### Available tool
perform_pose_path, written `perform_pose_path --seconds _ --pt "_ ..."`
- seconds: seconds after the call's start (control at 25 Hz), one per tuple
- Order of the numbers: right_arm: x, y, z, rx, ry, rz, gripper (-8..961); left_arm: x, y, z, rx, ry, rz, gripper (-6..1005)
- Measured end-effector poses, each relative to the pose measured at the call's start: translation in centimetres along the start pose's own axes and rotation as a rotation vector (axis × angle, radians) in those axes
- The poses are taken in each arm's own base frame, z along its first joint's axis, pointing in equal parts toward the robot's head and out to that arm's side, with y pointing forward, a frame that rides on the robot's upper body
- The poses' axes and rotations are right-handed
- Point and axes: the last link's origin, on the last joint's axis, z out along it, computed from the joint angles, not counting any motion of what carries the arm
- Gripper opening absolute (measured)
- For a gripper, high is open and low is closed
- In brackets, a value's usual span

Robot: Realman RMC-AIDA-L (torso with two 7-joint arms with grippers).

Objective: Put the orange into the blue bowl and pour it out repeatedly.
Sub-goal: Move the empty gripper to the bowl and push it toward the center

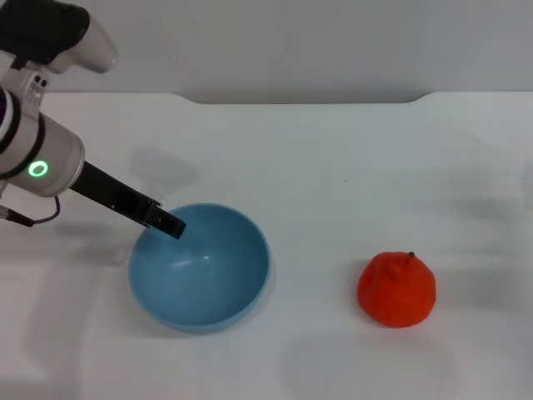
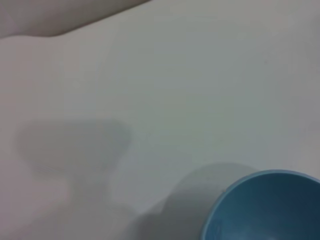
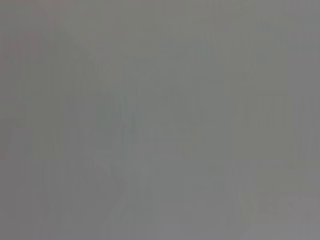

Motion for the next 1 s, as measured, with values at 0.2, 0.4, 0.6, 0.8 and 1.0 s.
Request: perform_pose_path --seconds 0.2,0.4,0.6,0.8,1.0 --pt "0.0 -0.2 -0.2 0.004 -0.001 -0.001 568 -0.1 -0.6 1.7 -0.009 -0.017 -0.011 786" --pt "0.0 -0.2 -0.2 0.007 -0.003 0.0 568 -0.4 -1.0 2.8 -0.013 -0.029 -0.027 777" --pt "0.0 -0.2 -0.2 0.007 -0.001 0.0 567 -1.2 -1.0 3.6 -0.039 -0.093 -0.043 762" --pt "0.0 -0.2 -0.2 0.007 -0.001 0.001 567 -1.6 -0.6 4.0 -0.049 -0.122 -0.035 747" --pt "0.1 -0.1 -0.2 0.006 -0.001 0.003 568 -1.9 0.0 5.0 -0.066 -0.169 -0.019 732"
